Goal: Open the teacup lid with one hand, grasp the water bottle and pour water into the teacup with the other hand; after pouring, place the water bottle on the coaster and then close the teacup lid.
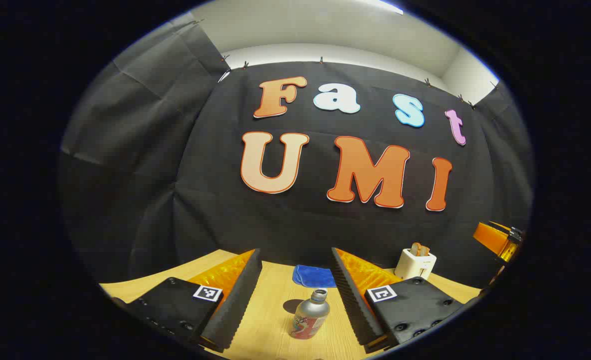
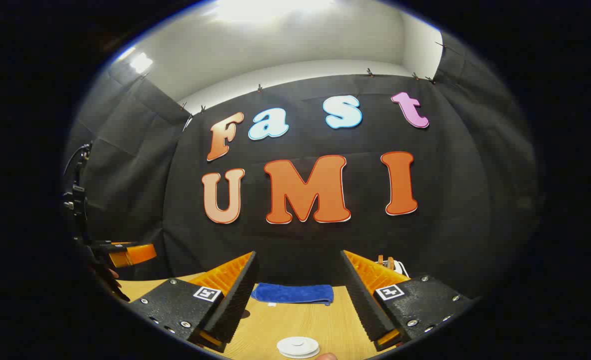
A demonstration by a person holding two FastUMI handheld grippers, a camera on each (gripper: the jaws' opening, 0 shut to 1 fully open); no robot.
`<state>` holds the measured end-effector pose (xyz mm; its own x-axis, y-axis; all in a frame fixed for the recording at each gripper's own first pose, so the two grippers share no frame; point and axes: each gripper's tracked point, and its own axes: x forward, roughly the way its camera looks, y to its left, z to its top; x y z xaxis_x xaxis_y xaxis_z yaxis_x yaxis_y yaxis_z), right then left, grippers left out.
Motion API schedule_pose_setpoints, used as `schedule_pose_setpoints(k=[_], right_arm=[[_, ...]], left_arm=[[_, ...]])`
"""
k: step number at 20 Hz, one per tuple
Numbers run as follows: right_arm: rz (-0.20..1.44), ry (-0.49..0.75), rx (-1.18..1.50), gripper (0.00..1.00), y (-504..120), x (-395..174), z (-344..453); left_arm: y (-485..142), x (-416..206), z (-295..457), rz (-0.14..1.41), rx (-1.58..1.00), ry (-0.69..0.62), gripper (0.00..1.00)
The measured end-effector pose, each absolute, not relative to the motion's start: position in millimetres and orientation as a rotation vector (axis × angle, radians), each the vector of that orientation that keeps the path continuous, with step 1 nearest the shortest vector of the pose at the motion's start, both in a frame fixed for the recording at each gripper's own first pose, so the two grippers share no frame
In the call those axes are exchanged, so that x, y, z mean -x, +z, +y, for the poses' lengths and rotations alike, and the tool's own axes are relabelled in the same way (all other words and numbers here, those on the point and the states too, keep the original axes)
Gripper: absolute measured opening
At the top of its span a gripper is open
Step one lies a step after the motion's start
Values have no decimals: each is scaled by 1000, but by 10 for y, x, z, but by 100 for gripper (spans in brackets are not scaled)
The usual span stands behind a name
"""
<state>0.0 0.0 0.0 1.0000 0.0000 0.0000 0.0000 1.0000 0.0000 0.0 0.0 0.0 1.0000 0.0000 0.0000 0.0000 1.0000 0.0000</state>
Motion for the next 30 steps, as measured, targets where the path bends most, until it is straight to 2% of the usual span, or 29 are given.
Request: schedule_pose_setpoints(k=[8, 18, 30], right_arm=[[-9, -14, 41, 96, -17, -93, 54], [-4, 16, -7, 96, -91, -226, 72], [112, -1, -41, 96, -645, -239, -108]], left_arm=[[36, -82, -117, -21, 14, -70, 90], [190, -235, -193, -79, -30, -77, 90], [-63, -280, -157, -24, -20, -63, 92]])
